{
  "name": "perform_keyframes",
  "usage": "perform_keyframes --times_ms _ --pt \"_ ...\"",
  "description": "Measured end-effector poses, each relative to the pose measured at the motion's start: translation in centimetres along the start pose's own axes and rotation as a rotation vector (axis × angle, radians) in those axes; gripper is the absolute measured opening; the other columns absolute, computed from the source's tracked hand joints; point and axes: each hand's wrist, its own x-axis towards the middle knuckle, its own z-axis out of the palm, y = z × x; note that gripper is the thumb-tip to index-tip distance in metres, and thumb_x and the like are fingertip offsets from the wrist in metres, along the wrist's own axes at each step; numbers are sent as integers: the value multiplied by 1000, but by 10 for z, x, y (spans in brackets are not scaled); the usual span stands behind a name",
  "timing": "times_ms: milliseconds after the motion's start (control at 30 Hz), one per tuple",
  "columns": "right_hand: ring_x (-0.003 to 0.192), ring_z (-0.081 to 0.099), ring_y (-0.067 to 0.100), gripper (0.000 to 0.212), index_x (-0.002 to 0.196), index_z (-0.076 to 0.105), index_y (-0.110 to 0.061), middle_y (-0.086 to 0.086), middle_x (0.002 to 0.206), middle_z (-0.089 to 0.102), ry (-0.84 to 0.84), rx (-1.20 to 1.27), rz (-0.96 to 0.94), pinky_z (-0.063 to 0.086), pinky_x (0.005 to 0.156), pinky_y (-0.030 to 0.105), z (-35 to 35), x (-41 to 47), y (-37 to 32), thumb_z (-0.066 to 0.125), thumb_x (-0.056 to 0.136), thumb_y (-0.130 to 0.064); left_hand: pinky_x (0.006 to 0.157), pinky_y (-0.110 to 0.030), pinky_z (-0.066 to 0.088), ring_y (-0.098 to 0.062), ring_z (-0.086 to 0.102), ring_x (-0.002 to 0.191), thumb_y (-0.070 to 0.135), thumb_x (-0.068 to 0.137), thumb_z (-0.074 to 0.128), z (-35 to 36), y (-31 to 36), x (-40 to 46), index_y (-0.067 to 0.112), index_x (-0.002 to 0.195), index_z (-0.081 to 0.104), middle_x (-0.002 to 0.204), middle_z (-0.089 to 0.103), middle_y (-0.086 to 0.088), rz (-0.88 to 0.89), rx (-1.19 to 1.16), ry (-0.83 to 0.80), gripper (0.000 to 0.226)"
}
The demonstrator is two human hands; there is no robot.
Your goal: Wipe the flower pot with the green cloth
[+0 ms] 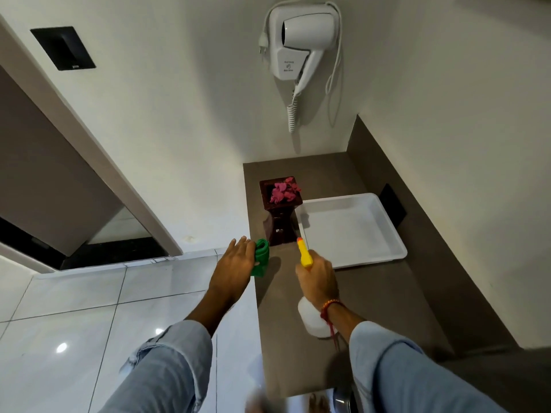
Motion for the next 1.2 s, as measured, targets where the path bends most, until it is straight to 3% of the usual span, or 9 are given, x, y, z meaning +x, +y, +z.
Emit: perform_keyframes --times_ms 200,333,467,567,733,867,967,1067,1200 --pt "80 66 37 15 101 66 -9 18 90 69 172 343 -7 59 73 56 -44 78 -17 62 86 -11 105 -46 44 -40 60 117 18 75 84 -9 8 16 2 126 55 128 61 -22 61 14 48 60" --pt "103 57 18 45 138 49 -16 7 114 62 105 381 -28 47 92 33 -61 126 -15 60 95 -24 109 -44 38 -36 60 119 27 73 86 -10 15 27 2 126 55 129 61 -21 159 74 77 67" --pt "117 56 23 57 152 23 -19 12 128 57 34 242 -12 40 95 30 -63 151 3 45 102 -32 94 -44 49 -39 67 108 30 52 96 -13 24 33 1 117 63 118 69 -21 175 115 88 78" --pt "135 46 33 63 155 9 -18 16 152 39 19 193 13 38 109 40 -60 159 22 42 103 -29 102 -45 43 -40 63 115 27 64 92 -8 23 39 -2 122 60 125 64 -24 187 88 109 73" --pt "137 43 36 79 155 13 -21 13 154 39 -13 198 103 35 114 53 -61 155 36 56 94 -46 111 -46 34 -41 52 128 27 77 83 -4 21 47 -2 134 52 138 55 -24 182 115 67 70" --pt "112 57 34 78 124 48 -16 14 123 56 330 -9 268 52 93 54 -44 102 42 62 71 -71 110 -45 39 -38 54 125 28 81 79 -5 25 49 0 135 49 135 57 -21 174 77 40 68" --pt "97 65 26 44 100 58 -31 -1 97 64 -96 327 140 58 81 40 -17 56 30 64 75 -66 102 -49 46 -43 59 119 26 80 80 -5 24 50 -2 132 51 130 61 -24 184 -14 47 65" --pt "114 65 19 47 115 60 -38 -4 116 69 -564 484 120 54 96 33 0 43 8 66 75 -62 91 -42 53 -39 63 109 36 94 56 -5 21 51 -1 132 49 124 63 -22 215 -193 87 53" --pt "121 60 22 64 126 56 -26 4 126 64 -625 623 159 49 104 39 6 44 3 75 72 -54 74 -19 47 -18 61 93 44 102 37 -3 17 53 10 131 43 118 63 -9 206 -394 13 45"
